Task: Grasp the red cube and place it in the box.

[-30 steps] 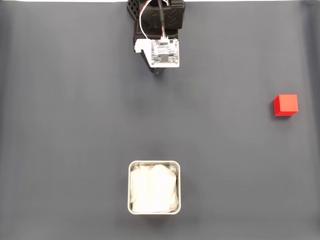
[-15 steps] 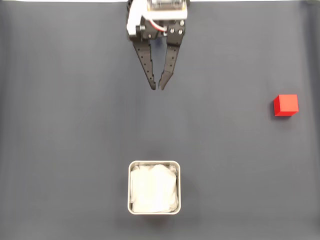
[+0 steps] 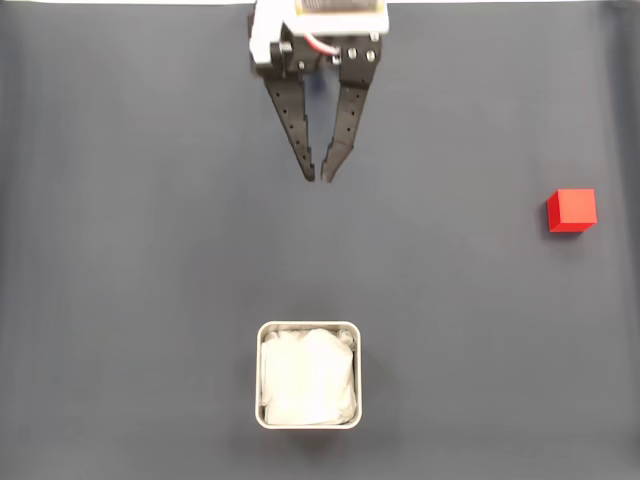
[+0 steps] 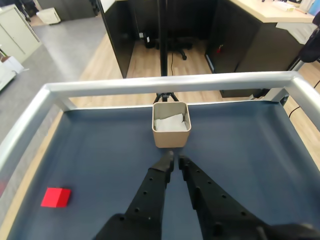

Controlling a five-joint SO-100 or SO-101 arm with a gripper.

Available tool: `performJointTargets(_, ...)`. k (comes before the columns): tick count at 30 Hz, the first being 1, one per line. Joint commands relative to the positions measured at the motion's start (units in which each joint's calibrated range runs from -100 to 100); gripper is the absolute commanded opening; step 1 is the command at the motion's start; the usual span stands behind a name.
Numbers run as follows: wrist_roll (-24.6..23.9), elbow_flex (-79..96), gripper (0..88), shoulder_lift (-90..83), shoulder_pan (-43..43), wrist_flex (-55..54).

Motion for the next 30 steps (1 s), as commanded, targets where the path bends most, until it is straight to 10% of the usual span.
performJointTargets(1,0.6,-2.5,0.0,1.7,-1.4,0.4)
performJointTargets(30,2.6,-3.7,0.2,6.1,-24.5,-1.4)
